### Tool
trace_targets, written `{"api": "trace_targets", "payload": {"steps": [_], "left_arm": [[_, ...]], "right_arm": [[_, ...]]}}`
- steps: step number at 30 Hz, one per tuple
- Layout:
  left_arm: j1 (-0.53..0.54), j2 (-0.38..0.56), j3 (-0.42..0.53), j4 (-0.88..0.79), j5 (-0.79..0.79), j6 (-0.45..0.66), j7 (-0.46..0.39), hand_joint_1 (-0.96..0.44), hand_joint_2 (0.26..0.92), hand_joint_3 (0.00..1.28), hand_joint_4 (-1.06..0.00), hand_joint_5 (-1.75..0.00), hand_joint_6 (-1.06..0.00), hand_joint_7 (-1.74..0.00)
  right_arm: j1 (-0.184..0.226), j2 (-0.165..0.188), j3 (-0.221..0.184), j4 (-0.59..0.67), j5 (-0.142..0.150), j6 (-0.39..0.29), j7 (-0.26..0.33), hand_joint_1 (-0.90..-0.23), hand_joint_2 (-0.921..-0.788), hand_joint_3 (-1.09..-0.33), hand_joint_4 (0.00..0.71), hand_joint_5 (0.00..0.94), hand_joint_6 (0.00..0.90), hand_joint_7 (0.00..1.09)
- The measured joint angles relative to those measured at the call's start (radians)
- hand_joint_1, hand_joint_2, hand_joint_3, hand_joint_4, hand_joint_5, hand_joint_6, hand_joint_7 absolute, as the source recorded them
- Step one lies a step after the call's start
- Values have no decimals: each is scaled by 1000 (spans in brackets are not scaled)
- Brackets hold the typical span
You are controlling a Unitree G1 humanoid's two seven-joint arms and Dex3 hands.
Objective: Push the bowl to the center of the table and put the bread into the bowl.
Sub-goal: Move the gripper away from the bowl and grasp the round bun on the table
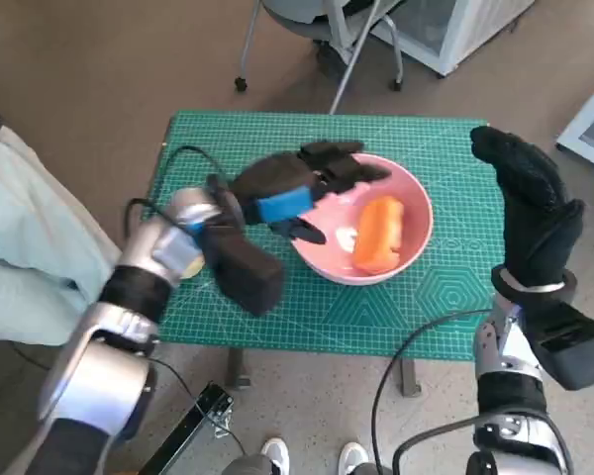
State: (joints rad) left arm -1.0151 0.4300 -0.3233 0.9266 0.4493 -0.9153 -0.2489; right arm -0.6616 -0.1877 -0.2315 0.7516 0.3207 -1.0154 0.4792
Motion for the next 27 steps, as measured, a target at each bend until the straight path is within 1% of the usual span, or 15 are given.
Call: {"api": "trace_targets", "payload": {"steps": [3,5,8,12,19,22,27], "left_arm": [[49,56,38,-73,-46,-2,-28,-359,816,0,-192,-18,-138,-283],[94,102,67,-147,-91,25,-66,-324,801,0,-211,-17,-165,-265],[167,166,112,-262,-160,96,-127,-270,783,0,-237,-19,-196,-255],[261,246,165,-374,-214,190,-190,-267,785,3,-230,-9,-206,-233],[376,337,210,-394,-216,279,-245,-255,795,1,-203,-1,-244,-133],[414,356,218,-394,-216,326,-271,-236,791,0,-194,0,-247,-111],[444,362,222,-395,-215,398,-291,-217,788,0,-189,0,-251,-88]], "right_arm": [[-1,0,0,3,6,0,6,-573,-921,-834,351,2,-1,898],[-2,0,-1,6,9,0,8,-570,-921,-834,351,2,-1,898],[-3,0,-1,9,11,0,10,-568,-921,-836,351,2,-1,900],[-6,0,-2,13,14,0,15,-569,-921,-836,351,2,-1,900],[-14,1,-3,26,29,-1,30,-572,-921,-835,349,1,-1,897],[-21,1,-3,35,32,-1,41,-573,-921,-834,348,0,-1,893],[-35,1,-4,49,35,0,58,-580,-921,-830,349,1,0,889]]}}
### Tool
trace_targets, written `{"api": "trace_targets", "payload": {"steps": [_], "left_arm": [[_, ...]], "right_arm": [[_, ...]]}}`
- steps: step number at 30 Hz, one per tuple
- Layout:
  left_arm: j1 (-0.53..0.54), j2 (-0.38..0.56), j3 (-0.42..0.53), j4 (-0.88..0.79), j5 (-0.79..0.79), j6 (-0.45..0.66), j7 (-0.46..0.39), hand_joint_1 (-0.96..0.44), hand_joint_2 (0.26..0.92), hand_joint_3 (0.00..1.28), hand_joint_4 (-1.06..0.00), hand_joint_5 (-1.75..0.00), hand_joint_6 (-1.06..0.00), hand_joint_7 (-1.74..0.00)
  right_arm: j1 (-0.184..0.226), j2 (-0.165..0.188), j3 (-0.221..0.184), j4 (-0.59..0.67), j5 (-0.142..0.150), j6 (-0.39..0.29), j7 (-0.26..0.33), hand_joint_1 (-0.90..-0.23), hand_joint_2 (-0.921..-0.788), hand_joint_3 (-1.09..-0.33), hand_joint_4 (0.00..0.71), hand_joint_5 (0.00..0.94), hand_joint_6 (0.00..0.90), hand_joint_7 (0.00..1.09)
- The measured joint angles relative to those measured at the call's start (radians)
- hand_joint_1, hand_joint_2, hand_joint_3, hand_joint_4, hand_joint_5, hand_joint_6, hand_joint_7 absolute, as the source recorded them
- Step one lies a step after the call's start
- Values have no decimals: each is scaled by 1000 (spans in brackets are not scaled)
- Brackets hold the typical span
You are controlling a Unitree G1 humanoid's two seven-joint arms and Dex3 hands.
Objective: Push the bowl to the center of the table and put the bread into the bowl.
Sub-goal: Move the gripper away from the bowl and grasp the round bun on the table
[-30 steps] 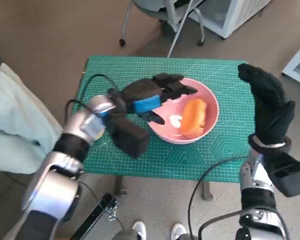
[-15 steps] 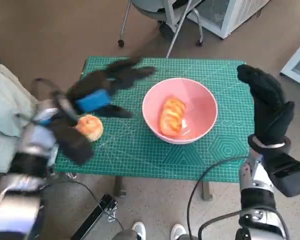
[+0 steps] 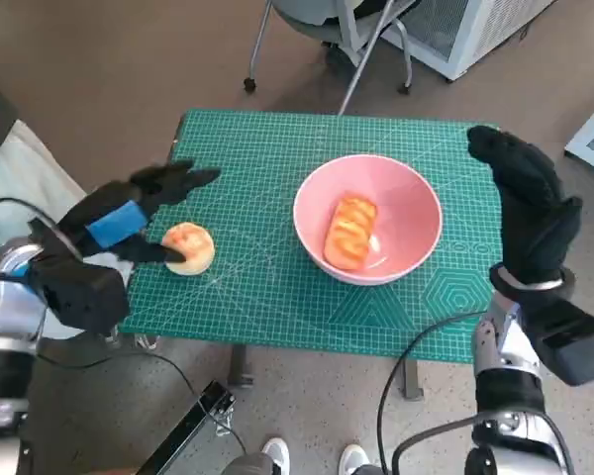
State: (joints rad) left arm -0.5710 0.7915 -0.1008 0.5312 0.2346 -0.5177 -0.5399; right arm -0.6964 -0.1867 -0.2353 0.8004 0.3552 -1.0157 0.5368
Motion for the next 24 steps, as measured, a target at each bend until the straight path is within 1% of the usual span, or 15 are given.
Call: {"api": "trace_targets", "payload": {"steps": [8,14,19,24], "left_arm": [[7,0,-3,-3,20,72,-2,-197,782,0,-184,0,-259,-62],[-1,-10,-24,15,55,100,-1,-188,782,0,-180,0,-266,-48],[-32,-31,-60,91,100,109,12,-180,782,1,-178,0,-272,-39],[-80,-64,-103,198,155,116,39,-180,785,2,-173,0,-274,-29]], "right_arm": [[-13,3,-2,25,6,1,29,-583,-921,-823,344,0,4,882],[-20,3,-6,43,18,2,46,-575,-921,-823,344,1,9,873],[-29,3,-10,51,35,6,64,-577,-921,-819,345,1,15,864],[-30,2,-16,51,36,7,76,-577,-921,-819,345,1,18,858]]}}
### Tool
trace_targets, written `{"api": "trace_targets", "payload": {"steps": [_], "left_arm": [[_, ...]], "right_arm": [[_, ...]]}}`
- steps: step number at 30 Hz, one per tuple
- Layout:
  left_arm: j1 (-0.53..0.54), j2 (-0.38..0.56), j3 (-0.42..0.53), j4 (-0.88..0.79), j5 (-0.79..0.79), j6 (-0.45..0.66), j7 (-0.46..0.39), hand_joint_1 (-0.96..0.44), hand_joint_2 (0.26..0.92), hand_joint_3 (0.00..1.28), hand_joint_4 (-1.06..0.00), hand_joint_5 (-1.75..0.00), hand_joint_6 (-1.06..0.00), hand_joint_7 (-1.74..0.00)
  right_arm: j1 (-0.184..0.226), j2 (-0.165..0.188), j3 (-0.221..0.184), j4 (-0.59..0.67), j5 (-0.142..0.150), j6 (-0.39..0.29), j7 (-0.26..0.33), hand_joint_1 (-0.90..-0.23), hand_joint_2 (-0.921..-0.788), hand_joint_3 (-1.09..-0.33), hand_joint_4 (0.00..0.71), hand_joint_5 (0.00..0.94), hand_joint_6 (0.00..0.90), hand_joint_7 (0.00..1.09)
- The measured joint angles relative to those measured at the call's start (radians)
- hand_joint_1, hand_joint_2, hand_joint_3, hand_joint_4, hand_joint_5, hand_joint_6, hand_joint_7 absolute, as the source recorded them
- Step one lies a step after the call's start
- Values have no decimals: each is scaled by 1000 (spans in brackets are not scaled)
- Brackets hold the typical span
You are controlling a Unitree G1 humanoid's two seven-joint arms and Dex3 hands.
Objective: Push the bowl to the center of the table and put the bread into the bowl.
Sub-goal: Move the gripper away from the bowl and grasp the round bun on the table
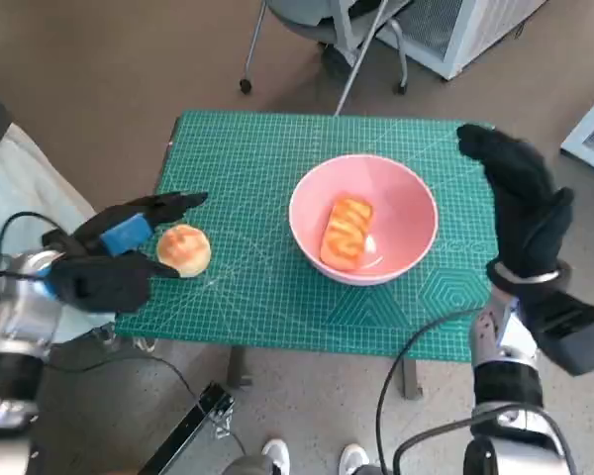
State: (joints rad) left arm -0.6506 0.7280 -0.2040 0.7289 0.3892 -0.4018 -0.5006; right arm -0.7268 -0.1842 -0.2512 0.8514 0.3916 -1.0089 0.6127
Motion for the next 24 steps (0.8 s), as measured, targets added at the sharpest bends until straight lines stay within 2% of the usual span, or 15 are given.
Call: {"api": "trace_targets", "payload": {"steps": [10,16,20,22,24], "left_arm": [[-112,-73,-93,238,91,14,60,-181,789,3,-167,0,-287,-20],[-163,-102,-148,333,150,37,89,-170,793,3,-208,-16,-366,-48],[-194,-113,-180,365,180,54,109,-133,814,9,-342,-33,-509,-78],[-206,-116,-193,373,194,60,119,-91,849,16,-535,-77,-641,-122],[-215,-118,-203,384,203,63,134,-73,866,15,-628,-98,-695,-155]], "right_arm": [[2,-5,-4,-15,-3,3,2,-582,-921,-818,345,1,17,854],[3,-11,-7,-24,-7,3,0,-583,-921,-818,345,1,16,854],[4,-11,-7,-28,-12,3,-4,-584,-921,-819,345,1,15,855],[6,-11,-7,-30,-16,3,-5,-585,-921,-819,344,1,15,855],[9,-11,-7,-32,-21,3,-7,-585,-921,-819,344,1,15,856]]}}
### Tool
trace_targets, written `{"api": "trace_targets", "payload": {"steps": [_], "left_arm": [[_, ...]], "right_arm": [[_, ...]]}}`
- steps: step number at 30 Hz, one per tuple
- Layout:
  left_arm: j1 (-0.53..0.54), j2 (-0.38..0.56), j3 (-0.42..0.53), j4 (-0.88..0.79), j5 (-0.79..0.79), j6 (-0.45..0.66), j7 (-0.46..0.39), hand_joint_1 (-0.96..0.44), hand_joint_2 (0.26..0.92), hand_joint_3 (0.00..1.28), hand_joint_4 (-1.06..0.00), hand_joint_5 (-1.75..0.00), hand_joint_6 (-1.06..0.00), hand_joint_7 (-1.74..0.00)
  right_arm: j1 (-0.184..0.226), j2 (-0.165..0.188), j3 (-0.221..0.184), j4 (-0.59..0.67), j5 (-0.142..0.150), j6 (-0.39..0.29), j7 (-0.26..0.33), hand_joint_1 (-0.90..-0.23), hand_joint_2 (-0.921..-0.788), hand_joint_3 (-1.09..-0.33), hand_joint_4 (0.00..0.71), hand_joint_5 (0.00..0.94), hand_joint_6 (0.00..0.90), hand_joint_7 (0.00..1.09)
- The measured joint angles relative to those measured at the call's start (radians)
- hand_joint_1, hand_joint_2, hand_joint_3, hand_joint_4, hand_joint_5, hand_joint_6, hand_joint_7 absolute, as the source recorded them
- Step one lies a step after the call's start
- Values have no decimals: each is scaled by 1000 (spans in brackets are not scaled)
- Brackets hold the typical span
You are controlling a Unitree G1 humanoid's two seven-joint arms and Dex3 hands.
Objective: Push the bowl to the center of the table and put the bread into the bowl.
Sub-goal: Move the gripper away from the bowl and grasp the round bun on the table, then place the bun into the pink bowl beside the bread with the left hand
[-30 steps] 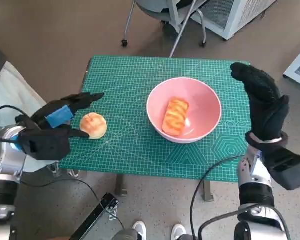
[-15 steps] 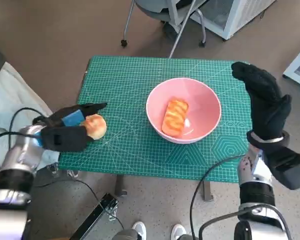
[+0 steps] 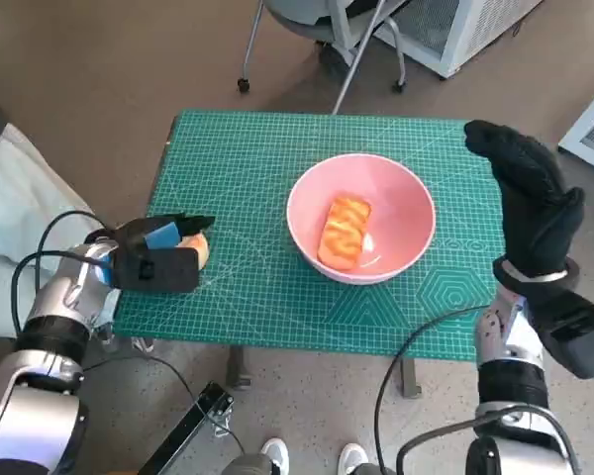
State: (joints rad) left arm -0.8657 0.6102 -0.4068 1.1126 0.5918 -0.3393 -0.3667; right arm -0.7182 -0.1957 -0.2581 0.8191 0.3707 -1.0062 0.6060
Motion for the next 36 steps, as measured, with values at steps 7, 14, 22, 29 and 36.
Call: {"api": "trace_targets", "payload": {"steps": [7,14,22,29,36], "left_arm": [[-6,4,-20,8,25,-24,90,-5,917,82,-679,-1090,-597,-1111],[-2,29,-3,-9,10,-83,91,1,920,76,-660,-1231,-640,-1110],[2,74,69,-127,-56,-160,72,2,919,73,-653,-1269,-665,-1065],[1,102,122,-269,-90,-209,76,2,918,56,-667,-1286,-699,-993],[-18,83,134,-359,-92,-272,98,1,913,53,-677,-1292,-724,-951]], "right_arm": [[5,0,0,-6,-4,0,-5,-582,-921,-819,345,1,14,857],[8,0,1,-10,-4,0,-9,-578,-921,-819,344,1,11,855],[8,1,3,-10,-2,2,-8,-577,-921,-818,340,0,7,851],[7,2,3,-2,0,5,1,-575,-921,-817,342,1,8,848],[5,5,3,11,9,12,16,-578,-921,-814,345,3,12,842]]}}
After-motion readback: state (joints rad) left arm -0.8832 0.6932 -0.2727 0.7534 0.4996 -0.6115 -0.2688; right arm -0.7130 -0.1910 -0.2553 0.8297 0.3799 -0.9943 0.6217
